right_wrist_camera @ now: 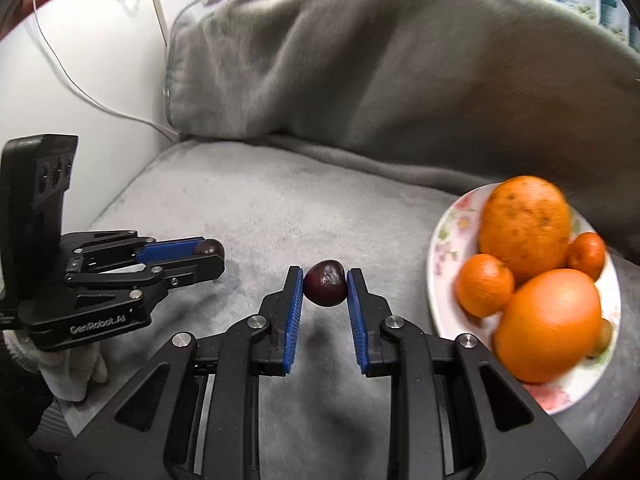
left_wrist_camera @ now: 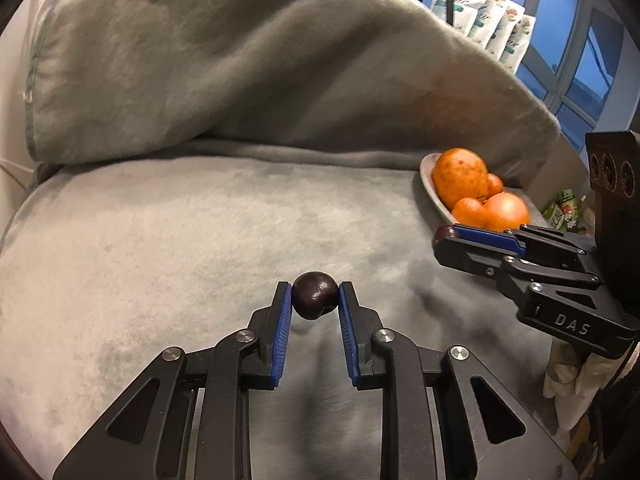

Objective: Organize fruits

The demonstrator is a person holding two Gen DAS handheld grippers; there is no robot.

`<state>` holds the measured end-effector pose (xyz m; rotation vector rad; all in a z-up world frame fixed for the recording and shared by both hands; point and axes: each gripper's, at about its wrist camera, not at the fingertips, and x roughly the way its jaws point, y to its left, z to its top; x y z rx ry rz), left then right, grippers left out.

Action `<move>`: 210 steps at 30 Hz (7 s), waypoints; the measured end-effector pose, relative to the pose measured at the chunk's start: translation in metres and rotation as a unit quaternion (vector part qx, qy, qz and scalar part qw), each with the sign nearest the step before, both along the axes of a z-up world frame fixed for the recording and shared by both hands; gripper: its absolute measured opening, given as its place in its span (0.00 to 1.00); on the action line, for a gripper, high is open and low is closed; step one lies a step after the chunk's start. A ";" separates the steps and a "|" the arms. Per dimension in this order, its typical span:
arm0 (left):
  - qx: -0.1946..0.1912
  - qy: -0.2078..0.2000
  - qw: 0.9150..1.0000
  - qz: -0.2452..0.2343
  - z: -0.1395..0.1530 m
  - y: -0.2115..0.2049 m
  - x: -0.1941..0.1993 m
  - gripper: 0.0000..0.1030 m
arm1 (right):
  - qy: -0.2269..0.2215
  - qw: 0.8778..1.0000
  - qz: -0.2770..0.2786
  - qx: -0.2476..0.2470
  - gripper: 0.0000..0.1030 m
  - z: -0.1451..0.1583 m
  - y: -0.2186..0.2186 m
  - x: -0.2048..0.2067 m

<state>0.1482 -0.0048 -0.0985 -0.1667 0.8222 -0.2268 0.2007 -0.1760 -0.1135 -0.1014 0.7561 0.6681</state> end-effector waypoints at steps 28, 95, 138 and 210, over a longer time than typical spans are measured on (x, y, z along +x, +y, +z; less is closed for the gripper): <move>-0.026 -0.049 0.995 -0.078 0.045 -0.090 0.023 0.21 | -0.047 0.991 -0.122 0.039 0.23 0.044 -0.153 0.010; 0.003 -0.075 0.987 -0.142 0.081 -0.189 0.098 0.60 | -0.041 0.992 -0.115 0.044 0.63 0.019 -0.177 0.030; 0.007 -0.086 0.988 -0.125 0.093 -0.181 0.079 0.79 | -0.063 0.989 -0.132 0.027 0.89 0.028 -0.175 0.012; 0.040 -0.126 0.991 0.018 0.086 -0.065 -0.076 0.85 | -0.120 0.961 -0.251 0.001 0.89 0.072 -0.165 -0.068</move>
